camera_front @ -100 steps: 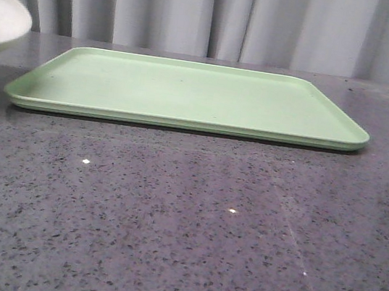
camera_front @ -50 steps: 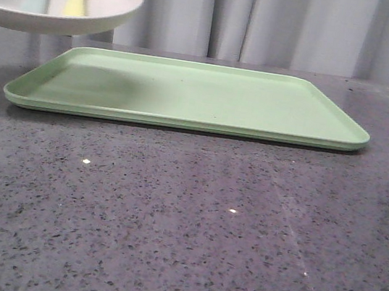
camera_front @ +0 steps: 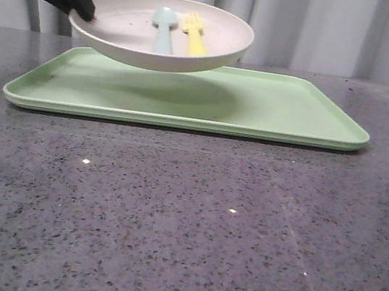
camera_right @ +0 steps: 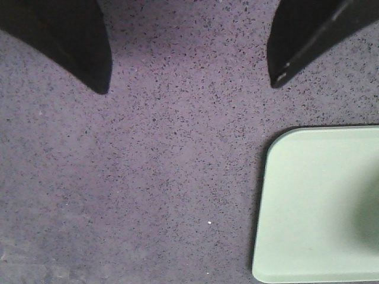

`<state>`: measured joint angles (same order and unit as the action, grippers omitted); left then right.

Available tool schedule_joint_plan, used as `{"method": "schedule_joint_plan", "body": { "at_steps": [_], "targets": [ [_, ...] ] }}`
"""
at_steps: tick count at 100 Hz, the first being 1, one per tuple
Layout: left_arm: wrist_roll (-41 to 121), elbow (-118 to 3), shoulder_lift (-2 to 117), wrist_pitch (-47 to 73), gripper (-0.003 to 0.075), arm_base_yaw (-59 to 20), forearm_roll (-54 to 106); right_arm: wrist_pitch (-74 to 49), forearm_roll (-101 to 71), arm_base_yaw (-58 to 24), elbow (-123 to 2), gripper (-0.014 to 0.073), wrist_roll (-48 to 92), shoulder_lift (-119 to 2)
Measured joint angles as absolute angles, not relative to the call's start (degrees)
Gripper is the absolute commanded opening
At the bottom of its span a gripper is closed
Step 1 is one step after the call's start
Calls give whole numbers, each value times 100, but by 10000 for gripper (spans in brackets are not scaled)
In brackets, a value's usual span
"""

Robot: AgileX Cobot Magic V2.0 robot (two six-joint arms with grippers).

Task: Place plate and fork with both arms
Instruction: 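Lower the cream plate onto the green tray with the left gripper, then open the left gripper and withdraw it from the plate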

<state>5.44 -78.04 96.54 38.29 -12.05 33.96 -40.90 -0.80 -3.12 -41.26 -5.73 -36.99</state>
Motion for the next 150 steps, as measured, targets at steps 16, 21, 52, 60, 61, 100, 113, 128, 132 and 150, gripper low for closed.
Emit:
{"method": "schedule_joint_plan", "body": {
  "at_steps": [16, 21, 52, 60, 61, 100, 113, 128, 132, 150],
  "targets": [
    [499, -7873, 9997, 3678, -20, -1416, 3458, -4090, -80, -312, -4126, 549, -573, -3699],
    [499, -7873, 10094, 3592, -21, -1455, 3466, -4090, -80, -312, -4126, 549, -573, -3699],
    [499, -7873, 10401, 3425, -20, -1494, 3536, -4090, -90, -312, -4126, 549, -573, -3699],
    [494, -7873, 10436, 3410, -20, -1494, 3542, -4090, -90, -312, -4126, 549, -573, -3699],
    [494, -7873, 10445, 3406, -20, -1494, 3542, -4090, -90, -312, -4126, 549, -573, -3699],
    [480, -7887, 10461, 3371, 256, -1494, 3600, -4090, -90, -312, -4126, 549, -573, -3699],
    [472, -7887, 10461, 3350, 262, -1494, 3608, -4090, -90, -312, -4126, 549, -573, -3699],
    [472, -7887, 10435, 3350, 262, -1494, 3569, -4090, -90, -312, -4126, 549, -573, -3699],
    [467, -7887, 10396, 3350, 262, -1494, 3511, -4078, -90, -312, -4126, 549, -573, -3699],
    [454, -7835, 9987, 3384, 262, -1494, 3160, -3966, -100, -312, -4126, 549, -573, -3714]
  ]
}}
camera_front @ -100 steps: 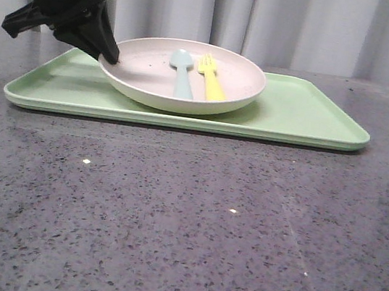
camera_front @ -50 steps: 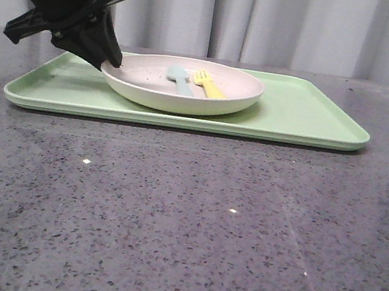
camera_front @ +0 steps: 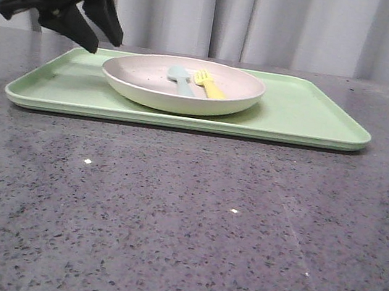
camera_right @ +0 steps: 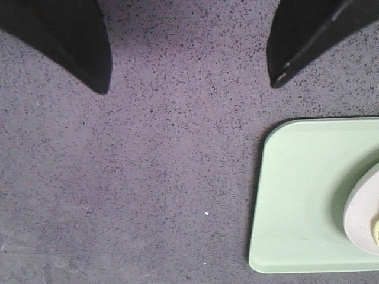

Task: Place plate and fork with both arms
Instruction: 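Open the left gripper and withdraw it from the plate, then lower the right gripper onto the yellow fork on the plate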

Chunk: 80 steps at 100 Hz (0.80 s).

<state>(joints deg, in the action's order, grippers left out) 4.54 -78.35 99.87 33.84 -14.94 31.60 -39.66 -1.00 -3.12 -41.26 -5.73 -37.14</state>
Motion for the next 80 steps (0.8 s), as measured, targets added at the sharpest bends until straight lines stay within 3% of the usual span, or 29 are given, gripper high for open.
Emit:
{"method": "schedule_joint_plan", "body": {
  "at_steps": [20, 40, 80],
  "targets": [
    [445, -7366, 9145, 3396, 253, -1494, 2610, -3991, -122, -591, -4181, 549, -573, -3878],
    [445, -6674, 7981, 3386, 178, -1482, 2210, -4179, -131, -979, -4678, 549, -573, -4328],
    [445, -5257, 5772, 3466, 177, -944, 1969, -4689, -131, -1776, -6224, 549, -573, -5923]
  ]
}}
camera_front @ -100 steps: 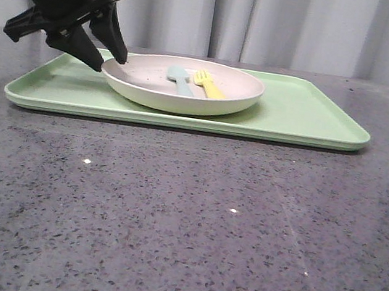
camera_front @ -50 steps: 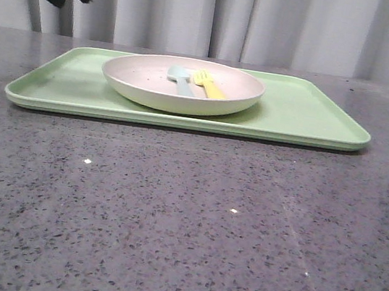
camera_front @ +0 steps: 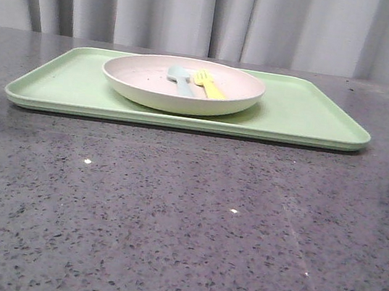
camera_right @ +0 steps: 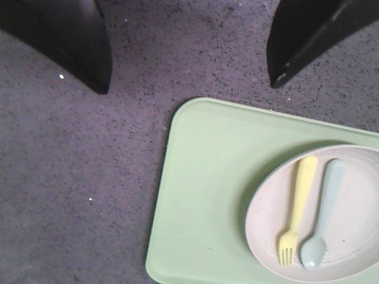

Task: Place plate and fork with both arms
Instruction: 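Lower the right gripper onto the yellow fork on the plate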

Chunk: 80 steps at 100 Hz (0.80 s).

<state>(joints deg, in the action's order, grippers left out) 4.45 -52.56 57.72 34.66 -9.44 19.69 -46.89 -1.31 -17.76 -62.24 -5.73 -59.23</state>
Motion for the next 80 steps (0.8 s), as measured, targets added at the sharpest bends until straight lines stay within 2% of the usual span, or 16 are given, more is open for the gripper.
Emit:
{"method": "schedule_joint_plan", "body": {
  "at_steps": [39, 80],
  "targets": [
    [445, -4418, 4171, 3559, 177, -663, 1704, -5146, -133, -2556, -8114, 549, -573, -8020],
    [445, -4398, 4030, 3653, 177, -656, 1691, -5711, -143, -2906, -10140, 549, -573, -10168]
  ]
}}
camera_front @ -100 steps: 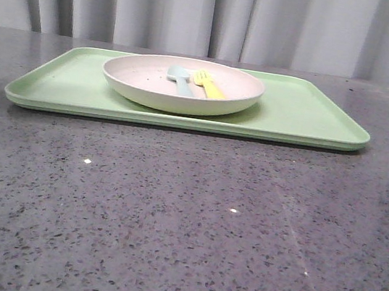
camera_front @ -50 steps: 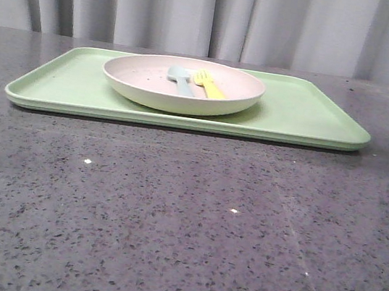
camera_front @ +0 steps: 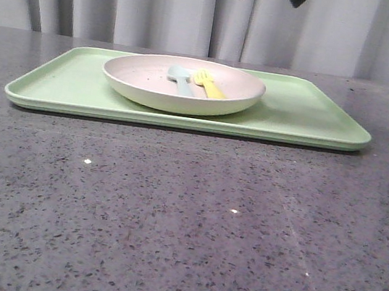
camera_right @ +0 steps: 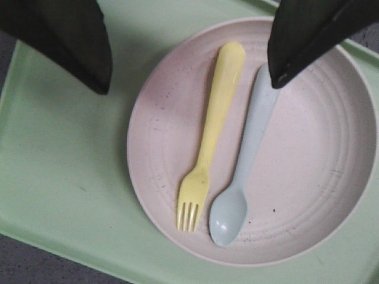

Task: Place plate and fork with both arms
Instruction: 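Lower the right gripper onto the yellow fork on the plate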

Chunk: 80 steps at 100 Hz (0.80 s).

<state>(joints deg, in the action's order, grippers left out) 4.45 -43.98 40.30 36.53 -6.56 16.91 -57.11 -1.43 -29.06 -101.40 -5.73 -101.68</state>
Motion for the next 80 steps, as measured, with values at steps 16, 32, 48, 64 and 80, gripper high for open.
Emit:
{"method": "schedule_joint_plan", "body": {
  "at_steps": [16, 32, 48, 64, 80],
  "targets": [
    [445, -4398, 4030, 3676, 177, -656, 1691, -5814, -143, -2906, -10575, 549, -573, -10765],
    [445, -4398, 4030, 3688, 177, -656, 1691, -5838, -143, -2906, -10655, 549, -573, -11131],
    [445, -4398, 4030, 3700, 177, -656, 1691, -5838, -210, -2906, -10655, 549, -573, -11380],
    [445, -4398, 4030, 3700, 177, -656, 1688, -5782, -348, -2906, -10655, 549, -573, -11501],
    [445, -4398, 4030, 3700, 177, -656, 1688, -5769, -447, -2906, -10678, 549, -573, -11679]
  ]
}}
